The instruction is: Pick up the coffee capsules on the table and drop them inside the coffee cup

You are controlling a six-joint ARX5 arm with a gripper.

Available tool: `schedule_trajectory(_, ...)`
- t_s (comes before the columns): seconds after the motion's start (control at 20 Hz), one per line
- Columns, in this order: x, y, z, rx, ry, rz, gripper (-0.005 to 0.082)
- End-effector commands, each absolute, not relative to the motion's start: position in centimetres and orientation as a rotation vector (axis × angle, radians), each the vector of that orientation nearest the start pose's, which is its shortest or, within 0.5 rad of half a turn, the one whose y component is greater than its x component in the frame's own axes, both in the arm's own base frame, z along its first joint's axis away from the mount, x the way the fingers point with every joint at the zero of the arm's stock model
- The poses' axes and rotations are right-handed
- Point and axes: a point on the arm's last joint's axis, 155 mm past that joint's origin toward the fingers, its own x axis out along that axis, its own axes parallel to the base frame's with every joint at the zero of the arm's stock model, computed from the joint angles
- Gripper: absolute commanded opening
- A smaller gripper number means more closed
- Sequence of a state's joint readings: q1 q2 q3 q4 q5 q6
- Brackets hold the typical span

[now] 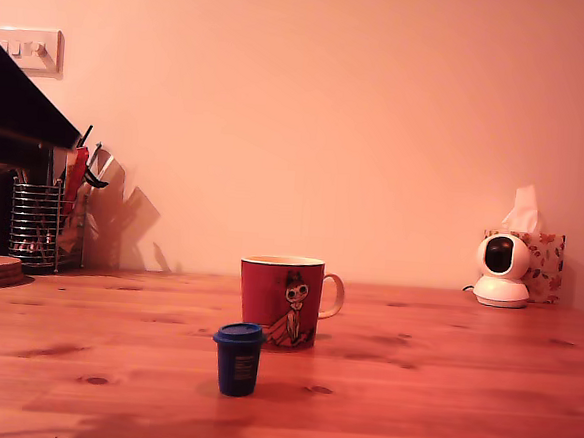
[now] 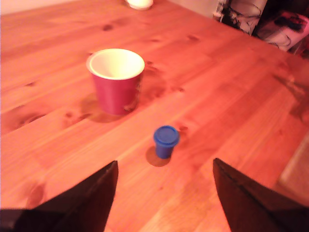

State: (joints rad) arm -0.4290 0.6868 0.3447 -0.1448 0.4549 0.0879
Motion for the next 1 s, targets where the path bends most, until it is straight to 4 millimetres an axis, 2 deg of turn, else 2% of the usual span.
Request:
schedule_trajectory(0.0, 21.0, -19.3, 12.6, 0.115, 0.455, -0.929, 0.0569)
schedule_trajectory(0.25, 21.1, -20.3, 10.7, 0.198, 0.475, -0.981, 0.0569)
schedule_trajectory(0.45, 21.4, -20.7, 9.3, 0.196, 0.474, -0.994, 0.0569)
schedule_trajectory(0.95, 23.0, -21.9, 7.5, 0.208, 0.467, -1.014, 0.0569)
